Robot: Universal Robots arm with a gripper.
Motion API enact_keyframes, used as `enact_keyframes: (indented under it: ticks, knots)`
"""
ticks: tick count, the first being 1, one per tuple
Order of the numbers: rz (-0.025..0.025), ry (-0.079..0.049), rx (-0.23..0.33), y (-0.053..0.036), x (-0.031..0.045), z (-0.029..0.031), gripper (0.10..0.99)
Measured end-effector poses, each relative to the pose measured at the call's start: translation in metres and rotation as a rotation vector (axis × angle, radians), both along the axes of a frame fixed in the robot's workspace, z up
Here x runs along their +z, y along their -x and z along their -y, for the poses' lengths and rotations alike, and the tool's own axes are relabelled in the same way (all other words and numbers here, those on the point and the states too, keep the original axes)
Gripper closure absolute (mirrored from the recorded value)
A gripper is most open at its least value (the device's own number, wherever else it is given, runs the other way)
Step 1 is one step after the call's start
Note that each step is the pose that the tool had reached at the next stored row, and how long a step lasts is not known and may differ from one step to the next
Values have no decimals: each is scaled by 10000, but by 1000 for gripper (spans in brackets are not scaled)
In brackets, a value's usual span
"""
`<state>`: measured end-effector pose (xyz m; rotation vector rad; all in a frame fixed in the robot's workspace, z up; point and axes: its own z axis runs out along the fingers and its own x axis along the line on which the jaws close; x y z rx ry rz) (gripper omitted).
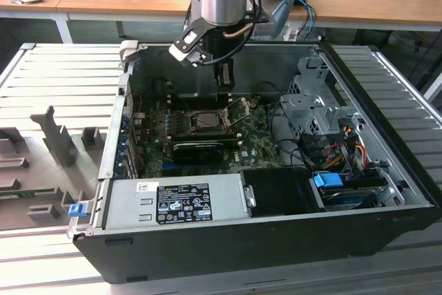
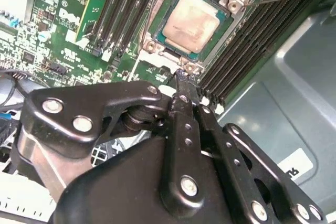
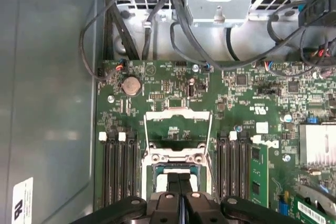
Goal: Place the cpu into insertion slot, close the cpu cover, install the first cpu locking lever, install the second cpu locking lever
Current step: 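Close the cpu cover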
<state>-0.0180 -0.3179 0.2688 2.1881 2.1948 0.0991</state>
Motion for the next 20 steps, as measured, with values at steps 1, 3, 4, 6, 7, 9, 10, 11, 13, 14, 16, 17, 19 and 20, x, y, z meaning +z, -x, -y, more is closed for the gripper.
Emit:
enact_keyframes:
  ticks: [1, 3, 4, 6, 7, 9, 10, 11, 13, 14, 16, 17, 19, 20]
  knots:
    - [0, 12, 0, -2, 17, -3, 980]
    - [-3, 17, 2, -75, 21, -11, 980]
    - [-8, 17, 0, -110, 21, -14, 980]
    - [-14, 16, 1, -172, 21, -19, 980]
    - [-16, 16, 0, -199, 21, -20, 980]
    - [-22, 18, -1, -235, 21, -22, 980]
    - [-23, 17, 1, -257, 21, -24, 980]
    - [-26, 17, 1, -282, 21, -24, 980]
    - [-28, 17, 0, -339, 21, -25, 980]
    - [-31, 16, 0, -365, 20, -24, 980]
    - [-38, 17, 2, -445, 14, -25, 980]
    - [-38, 19, 1, -446, 12, -24, 980]
    - [-38, 18, 3, -453, 4, -24, 980]
    - [-38, 18, 1, -454, 2, -24, 980]
